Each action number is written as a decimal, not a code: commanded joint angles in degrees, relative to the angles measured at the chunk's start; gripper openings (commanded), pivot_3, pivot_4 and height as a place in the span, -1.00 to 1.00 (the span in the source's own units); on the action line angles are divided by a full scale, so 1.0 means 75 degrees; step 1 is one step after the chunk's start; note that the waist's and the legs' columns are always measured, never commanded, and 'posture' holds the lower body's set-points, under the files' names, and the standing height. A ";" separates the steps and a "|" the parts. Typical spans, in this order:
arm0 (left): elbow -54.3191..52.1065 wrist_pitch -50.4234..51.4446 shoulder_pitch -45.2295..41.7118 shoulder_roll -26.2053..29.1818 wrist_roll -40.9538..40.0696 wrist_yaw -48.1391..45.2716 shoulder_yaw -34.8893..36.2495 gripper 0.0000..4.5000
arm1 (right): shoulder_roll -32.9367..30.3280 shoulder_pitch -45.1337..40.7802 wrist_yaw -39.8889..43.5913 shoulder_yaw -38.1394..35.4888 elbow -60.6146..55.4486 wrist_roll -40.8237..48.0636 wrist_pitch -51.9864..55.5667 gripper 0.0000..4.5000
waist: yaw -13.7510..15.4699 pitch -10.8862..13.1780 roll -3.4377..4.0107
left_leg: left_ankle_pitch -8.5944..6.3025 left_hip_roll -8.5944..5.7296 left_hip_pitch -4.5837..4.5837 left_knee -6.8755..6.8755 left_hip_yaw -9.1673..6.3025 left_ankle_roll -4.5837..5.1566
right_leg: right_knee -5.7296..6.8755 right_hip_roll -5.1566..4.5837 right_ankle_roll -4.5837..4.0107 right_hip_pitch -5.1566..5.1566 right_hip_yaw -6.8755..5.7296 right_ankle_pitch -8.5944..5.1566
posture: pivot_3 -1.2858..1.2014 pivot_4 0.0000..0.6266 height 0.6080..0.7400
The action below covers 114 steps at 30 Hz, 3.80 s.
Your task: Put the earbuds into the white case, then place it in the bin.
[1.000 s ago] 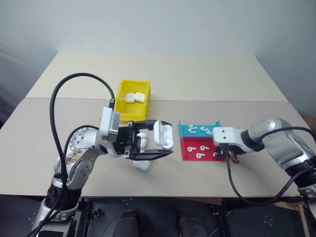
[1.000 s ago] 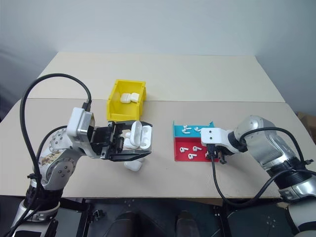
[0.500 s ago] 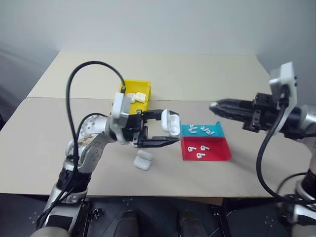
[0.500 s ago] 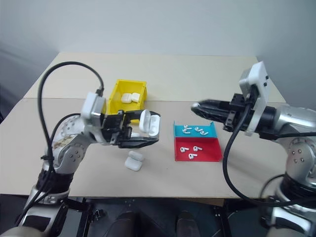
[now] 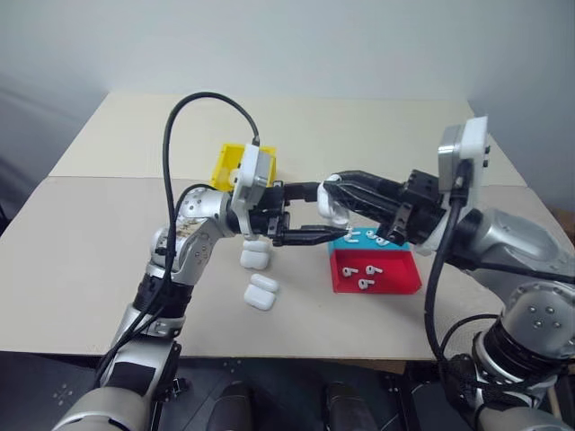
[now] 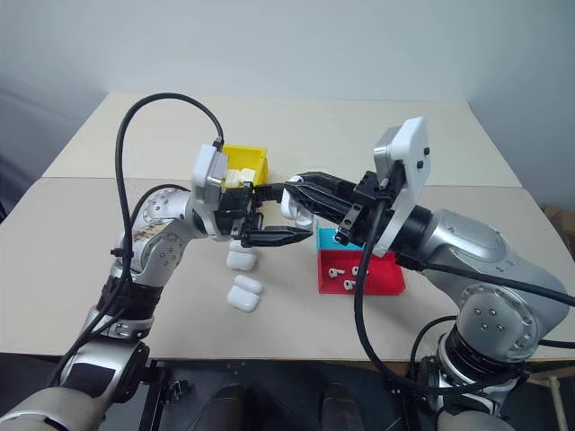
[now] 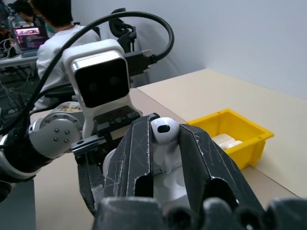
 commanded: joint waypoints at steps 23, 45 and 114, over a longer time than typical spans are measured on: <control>-0.0221 -0.0104 -0.0127 -0.0017 -0.0011 -0.0219 0.0281 0.27 | -0.1436 0.0742 -0.0331 0.0767 0.0042 0.0363 -0.1730 0.18 | -0.0039 0.0000 -0.0001 | 0.0000 0.0000 -0.0003 0.0000 -0.0002 0.0001 | -0.0004 0.0000 0.0000 0.0000 0.0000 0.0000 | 0.03 -0.52 1.00; -0.0117 -0.0203 -0.0090 0.0214 0.0146 -0.0390 0.0497 0.27 | -0.2951 0.0282 -0.0262 -0.0249 0.1260 0.1679 -0.2112 0.31 | -0.0037 0.0001 -0.0001 | 0.0000 0.0000 -0.0007 0.0000 -0.0004 0.0003 | -0.0010 0.0000 0.0000 0.0000 -0.0002 0.0000 | 0.03 -0.52 1.00; -0.3440 0.0466 0.2590 0.2221 -0.1000 0.1122 0.1856 0.27 | -0.1178 -0.5436 0.5831 0.6426 1.5377 -0.9780 -1.1900 -0.22 | -0.0256 0.0021 0.0035 | 0.0014 0.0005 -0.0032 -0.0005 0.0020 -0.0018 | 0.0067 0.0000 -0.0003 -0.0074 0.0014 0.0000 | 0.03 -0.52 1.00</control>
